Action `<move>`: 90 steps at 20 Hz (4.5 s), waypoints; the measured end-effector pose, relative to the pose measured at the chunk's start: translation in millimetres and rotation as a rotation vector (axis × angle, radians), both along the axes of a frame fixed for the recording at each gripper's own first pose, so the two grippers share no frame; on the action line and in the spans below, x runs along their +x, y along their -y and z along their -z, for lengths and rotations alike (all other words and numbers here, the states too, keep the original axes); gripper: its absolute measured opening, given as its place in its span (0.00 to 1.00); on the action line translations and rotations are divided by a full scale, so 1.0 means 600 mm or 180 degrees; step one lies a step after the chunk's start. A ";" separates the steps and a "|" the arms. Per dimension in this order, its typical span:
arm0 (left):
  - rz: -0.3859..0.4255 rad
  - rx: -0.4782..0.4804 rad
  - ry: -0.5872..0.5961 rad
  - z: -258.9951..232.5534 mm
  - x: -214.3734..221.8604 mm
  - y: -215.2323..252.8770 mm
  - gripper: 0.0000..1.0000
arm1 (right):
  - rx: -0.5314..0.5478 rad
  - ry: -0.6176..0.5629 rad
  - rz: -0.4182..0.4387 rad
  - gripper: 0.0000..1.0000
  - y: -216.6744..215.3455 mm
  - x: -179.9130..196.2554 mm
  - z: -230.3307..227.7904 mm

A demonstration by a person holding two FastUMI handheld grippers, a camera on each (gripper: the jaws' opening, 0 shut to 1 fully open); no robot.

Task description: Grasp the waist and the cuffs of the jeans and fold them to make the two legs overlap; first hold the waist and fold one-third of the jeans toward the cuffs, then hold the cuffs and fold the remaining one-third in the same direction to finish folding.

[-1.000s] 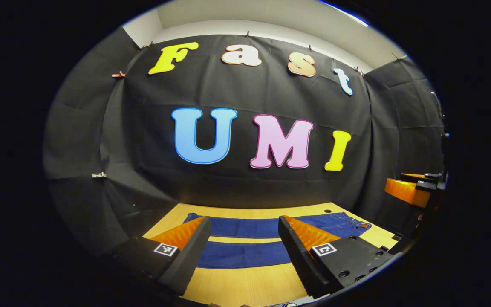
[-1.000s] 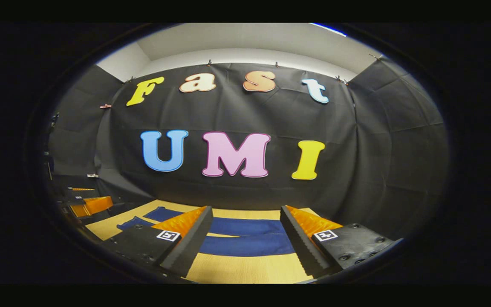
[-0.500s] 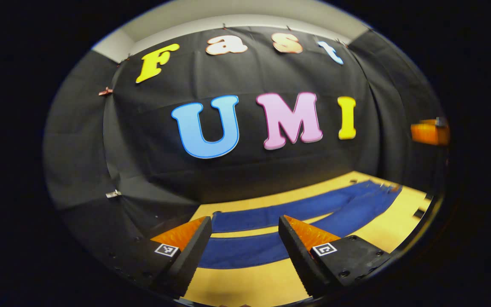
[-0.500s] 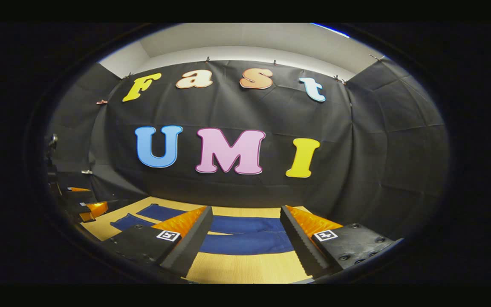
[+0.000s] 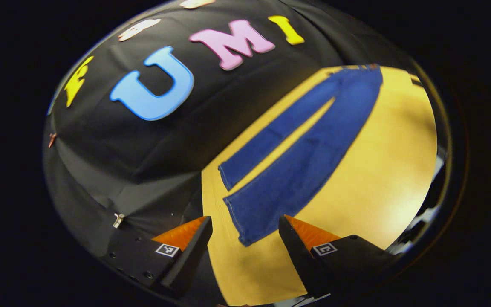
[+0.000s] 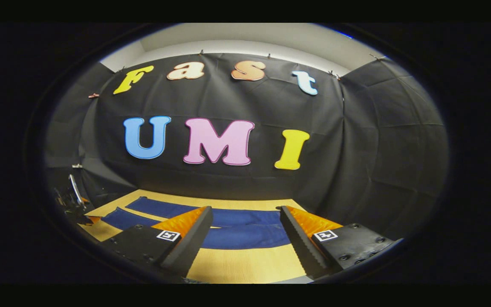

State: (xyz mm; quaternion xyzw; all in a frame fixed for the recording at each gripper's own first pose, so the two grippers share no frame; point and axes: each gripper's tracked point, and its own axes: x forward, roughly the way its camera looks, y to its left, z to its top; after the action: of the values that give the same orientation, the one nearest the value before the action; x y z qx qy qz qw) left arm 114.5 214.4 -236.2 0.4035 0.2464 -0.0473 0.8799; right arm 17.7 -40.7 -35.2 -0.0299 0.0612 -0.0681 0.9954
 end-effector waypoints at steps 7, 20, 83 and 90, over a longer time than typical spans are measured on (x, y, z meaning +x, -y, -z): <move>0.0293 0.0679 -0.0811 0.108 0.049 -0.102 0.98 | -0.0187 -0.0234 0.0107 0.97 0.021 -0.008 0.029; 0.0597 0.0937 -0.1381 0.160 0.135 -0.095 0.53 | -0.0227 -0.0505 0.0182 0.97 0.040 -0.016 0.097; -0.1450 -0.1547 -0.1224 0.054 0.219 -0.028 0.06 | -0.2299 -0.2163 -0.1926 0.04 0.439 0.518 0.421; -0.1838 -0.2489 -0.1049 -0.030 0.419 -0.027 0.06 | -0.1346 -0.2257 -0.1370 0.04 0.451 0.700 0.398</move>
State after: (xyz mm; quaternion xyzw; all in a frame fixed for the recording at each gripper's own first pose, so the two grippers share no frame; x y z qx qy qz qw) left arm 365.8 230.7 -218.4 -0.0532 0.4471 0.0460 0.8917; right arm 437.5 -311.6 -274.0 -0.2656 0.3749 0.1435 0.8765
